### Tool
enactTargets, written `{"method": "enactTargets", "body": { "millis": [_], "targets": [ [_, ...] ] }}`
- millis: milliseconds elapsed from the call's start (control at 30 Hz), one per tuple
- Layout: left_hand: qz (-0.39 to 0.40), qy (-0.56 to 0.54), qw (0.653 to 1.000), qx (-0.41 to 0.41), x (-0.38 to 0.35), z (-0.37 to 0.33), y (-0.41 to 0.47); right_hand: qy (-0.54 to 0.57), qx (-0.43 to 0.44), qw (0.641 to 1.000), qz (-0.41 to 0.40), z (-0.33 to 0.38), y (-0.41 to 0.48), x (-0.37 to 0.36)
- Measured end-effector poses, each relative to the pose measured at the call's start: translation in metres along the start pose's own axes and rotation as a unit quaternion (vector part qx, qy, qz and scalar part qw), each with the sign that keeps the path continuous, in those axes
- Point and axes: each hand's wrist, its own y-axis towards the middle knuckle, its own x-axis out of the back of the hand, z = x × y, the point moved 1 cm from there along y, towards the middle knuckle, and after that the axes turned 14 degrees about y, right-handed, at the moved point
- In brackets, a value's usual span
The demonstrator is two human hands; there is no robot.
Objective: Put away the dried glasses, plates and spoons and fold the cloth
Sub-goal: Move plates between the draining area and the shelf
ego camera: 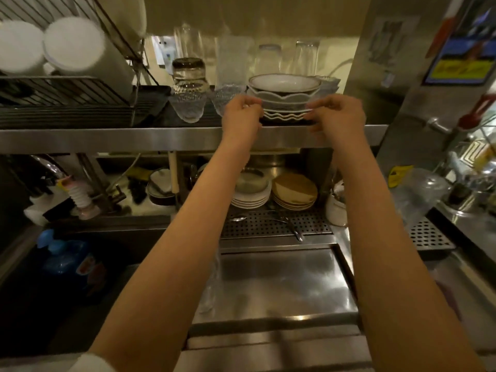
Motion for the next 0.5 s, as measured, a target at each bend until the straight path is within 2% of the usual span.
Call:
{"method": "enactTargets", "body": {
  "millis": [267, 500],
  "targets": [
    [-0.114, 0.051, 0.990, 0.071, -0.046, -0.011, 0.036, -0.062, -0.005, 0.998, 0.033, -0.008, 0.079, 0.034],
    [-0.179, 0.148, 0.969, 0.082, -0.055, -0.019, 0.051, -0.073, 0.001, 0.995, 0.070, -0.018, 0.117, 0.029]
  ]
}}
